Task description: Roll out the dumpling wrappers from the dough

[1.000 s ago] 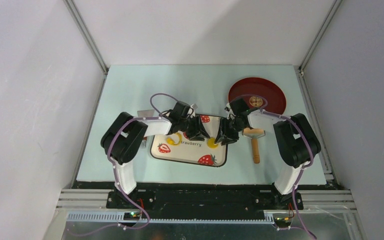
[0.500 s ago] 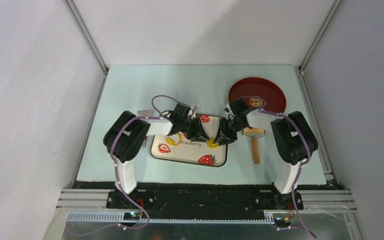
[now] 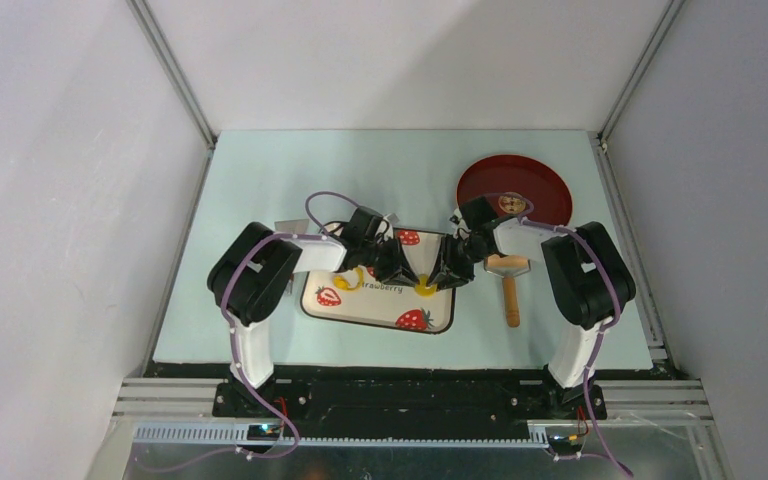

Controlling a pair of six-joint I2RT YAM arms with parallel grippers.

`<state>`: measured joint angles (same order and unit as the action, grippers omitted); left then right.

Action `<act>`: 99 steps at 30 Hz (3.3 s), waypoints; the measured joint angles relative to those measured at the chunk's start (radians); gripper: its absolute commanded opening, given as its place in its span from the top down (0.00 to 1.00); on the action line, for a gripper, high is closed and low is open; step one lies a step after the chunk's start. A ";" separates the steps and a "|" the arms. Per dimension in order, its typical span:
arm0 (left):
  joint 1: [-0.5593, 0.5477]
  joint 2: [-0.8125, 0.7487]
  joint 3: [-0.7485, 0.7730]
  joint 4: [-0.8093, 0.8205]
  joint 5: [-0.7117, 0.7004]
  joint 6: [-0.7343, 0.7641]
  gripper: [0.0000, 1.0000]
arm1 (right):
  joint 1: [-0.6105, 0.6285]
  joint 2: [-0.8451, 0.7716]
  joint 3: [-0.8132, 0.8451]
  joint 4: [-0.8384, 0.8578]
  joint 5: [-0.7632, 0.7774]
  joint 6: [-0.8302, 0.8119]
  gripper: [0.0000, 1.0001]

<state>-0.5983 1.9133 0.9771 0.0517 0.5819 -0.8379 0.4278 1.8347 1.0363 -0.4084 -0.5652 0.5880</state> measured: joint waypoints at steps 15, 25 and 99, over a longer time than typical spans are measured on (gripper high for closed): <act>-0.004 0.000 0.018 0.018 0.052 -0.001 0.70 | -0.010 0.000 0.000 0.019 -0.024 0.015 0.63; -0.008 0.000 0.020 0.046 0.080 -0.005 0.66 | -0.019 -0.021 0.000 0.021 -0.024 0.014 0.62; -0.025 0.069 0.063 0.096 0.104 -0.028 0.79 | -0.049 -0.038 -0.003 -0.008 0.024 -0.035 0.77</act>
<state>-0.6231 1.9823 1.0405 0.1474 0.6857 -0.8661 0.3790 1.7966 1.0332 -0.4168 -0.5407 0.5533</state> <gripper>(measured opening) 0.211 0.221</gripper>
